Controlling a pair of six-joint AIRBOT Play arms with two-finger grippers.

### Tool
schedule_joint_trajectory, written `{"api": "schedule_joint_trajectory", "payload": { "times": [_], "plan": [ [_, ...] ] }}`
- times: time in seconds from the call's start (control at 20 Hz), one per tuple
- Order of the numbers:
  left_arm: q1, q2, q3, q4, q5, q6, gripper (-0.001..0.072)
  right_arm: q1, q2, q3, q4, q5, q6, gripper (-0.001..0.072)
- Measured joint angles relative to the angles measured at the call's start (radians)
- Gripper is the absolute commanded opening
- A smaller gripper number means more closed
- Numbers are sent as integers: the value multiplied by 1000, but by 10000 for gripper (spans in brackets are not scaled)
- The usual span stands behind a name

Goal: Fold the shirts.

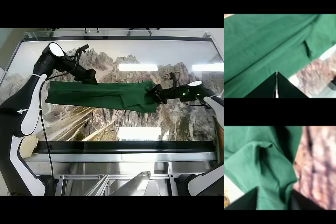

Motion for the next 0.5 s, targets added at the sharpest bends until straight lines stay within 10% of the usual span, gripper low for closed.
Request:
{"api": "schedule_joint_trajectory", "payload": {
  "times": [0.5],
  "plan": [
    [-92,-37,-93,244,134,-112,-3,7,77,100,10,174,14,28]
  ]
}}
